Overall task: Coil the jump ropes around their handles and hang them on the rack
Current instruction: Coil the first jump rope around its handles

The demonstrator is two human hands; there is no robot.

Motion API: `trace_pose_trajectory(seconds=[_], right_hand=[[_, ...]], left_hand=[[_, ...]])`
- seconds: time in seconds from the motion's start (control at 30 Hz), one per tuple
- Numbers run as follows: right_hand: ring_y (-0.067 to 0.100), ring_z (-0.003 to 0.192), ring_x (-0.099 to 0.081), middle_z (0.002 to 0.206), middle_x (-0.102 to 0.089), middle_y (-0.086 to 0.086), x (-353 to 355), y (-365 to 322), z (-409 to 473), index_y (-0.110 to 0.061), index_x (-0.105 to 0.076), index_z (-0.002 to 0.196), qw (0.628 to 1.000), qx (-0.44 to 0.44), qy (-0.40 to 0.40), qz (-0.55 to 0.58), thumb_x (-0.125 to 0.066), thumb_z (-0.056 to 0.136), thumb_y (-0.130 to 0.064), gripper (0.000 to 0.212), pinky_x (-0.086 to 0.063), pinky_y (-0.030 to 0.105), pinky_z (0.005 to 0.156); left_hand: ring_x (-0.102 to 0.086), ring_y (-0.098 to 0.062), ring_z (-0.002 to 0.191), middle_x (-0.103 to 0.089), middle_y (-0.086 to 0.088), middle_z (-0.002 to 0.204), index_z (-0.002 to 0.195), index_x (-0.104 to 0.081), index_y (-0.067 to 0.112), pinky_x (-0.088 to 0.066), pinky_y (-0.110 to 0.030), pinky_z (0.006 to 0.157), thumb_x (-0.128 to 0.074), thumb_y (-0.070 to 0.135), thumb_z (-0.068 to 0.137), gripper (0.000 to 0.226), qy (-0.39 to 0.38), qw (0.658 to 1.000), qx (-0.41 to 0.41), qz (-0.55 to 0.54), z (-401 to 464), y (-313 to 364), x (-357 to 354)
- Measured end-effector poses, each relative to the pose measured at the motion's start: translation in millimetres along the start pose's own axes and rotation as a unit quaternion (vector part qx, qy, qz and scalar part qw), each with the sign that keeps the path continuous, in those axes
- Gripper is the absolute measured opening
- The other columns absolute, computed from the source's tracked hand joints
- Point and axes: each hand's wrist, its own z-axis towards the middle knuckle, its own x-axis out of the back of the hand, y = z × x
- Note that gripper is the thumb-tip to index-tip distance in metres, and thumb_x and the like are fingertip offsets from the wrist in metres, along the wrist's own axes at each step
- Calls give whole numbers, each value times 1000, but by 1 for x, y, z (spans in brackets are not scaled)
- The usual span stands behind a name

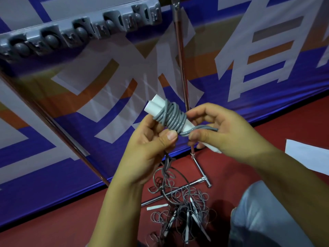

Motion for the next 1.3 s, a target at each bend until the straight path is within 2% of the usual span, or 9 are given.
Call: trace_pose_trajectory(seconds=[0.2, 0.3, 0.43, 0.63, 0.87, 1.03, 1.13, 1.23, 1.3], right_hand=[[11, 70, -70, 80, -74, 3, 5, 1, -1, -29, -72, 81, 997, 15, -38, 65, -82, 47, -37, 36, -53, 19, 64], [9, 76, -71, 87, -75, -1, 9, 4, 1, -30, -75, 78, 992, 25, -68, 107, -86, 42, -39, 39, -54, 17, 67], [14, 65, -71, 76, -74, 3, 8, 10, 2, -24, -77, 76, 985, 15, -47, 165, -83, 46, -32, 31, -55, 20, 60], [11, 50, -62, 68, -70, 7, 9, 22, 6, -19, -76, 69, 981, -50, -7, 187, -87, 41, -56, 48, -46, 18, 44], [11, 46, -59, 65, -68, 5, 9, 28, 3, -7, -72, 80, 967, -57, -47, 245, -90, 39, -50, 62, -45, 17, 42], [15, 59, -70, 76, -74, 5, 20, 15, 0, -18, -77, 84, 967, 0, -132, 220, -89, 47, -40, 44, -55, 21, 54], [13, 72, -72, 83, -75, 3, 23, 13, -2, -19, -78, 89, 970, 23, -157, 187, -87, 54, -36, 40, -56, 21, 62], [11, 71, -72, 83, -75, 1, 23, 12, -5, -17, -78, 90, 963, 29, -178, 202, -85, 57, -32, 37, -56, 19, 61], [13, 69, -72, 83, -75, 3, 24, 14, -6, -16, -77, 91, 956, 24, -196, 217, -84, 59, -30, 36, -57, 20, 59]], left_hand=[[-51, -16, 73, -51, -13, 85, 104, -64, 21, -47, -22, 63, -83, 15, 64, 44, -11, 999, -8, 42, -1, 2, 10], [-65, -6, 87, -69, 4, 98, 115, -45, 8, -51, -19, 76, -67, 7, 78, 43, -114, 992, -23, 52, -2, 7, 12], [-64, -8, 73, -67, 7, 82, 108, -65, 22, -52, -20, 70, -75, 9, 71, 40, -113, 993, 41, -8, 3, 10, 16], [-63, -13, 60, -62, -5, 72, 95, -62, 2, -51, -19, 58, -92, 18, 51, 56, -41, 980, 186, -50, 6, 0, 18], [-60, -8, 54, -68, -1, 71, 72, -75, 18, -50, -20, 57, -89, 35, 54, 28, -84, 982, 166, 42, -3, 7, 13], [-68, -15, 84, -70, 4, 89, 94, -74, 24, -55, -30, 77, -79, 30, 71, 24, -124, 983, 97, 96, -11, 5, 8], [-61, -16, 100, -63, -10, 103, 104, -71, 20, -52, -26, 87, -78, 17, 74, 30, -132, 976, 81, 152, -16, 8, 7], [-62, 4, 101, -68, 22, 101, 105, -70, 27, -47, -11, 86, -71, 4, 75, 38, -152, 958, 61, 236, -17, 17, -3], [-61, 12, 97, -66, 35, 96, 91, -75, 26, -46, -6, 80, -67, 8, 73, 26, -155, 948, 46, 275, -17, 22, -8]])
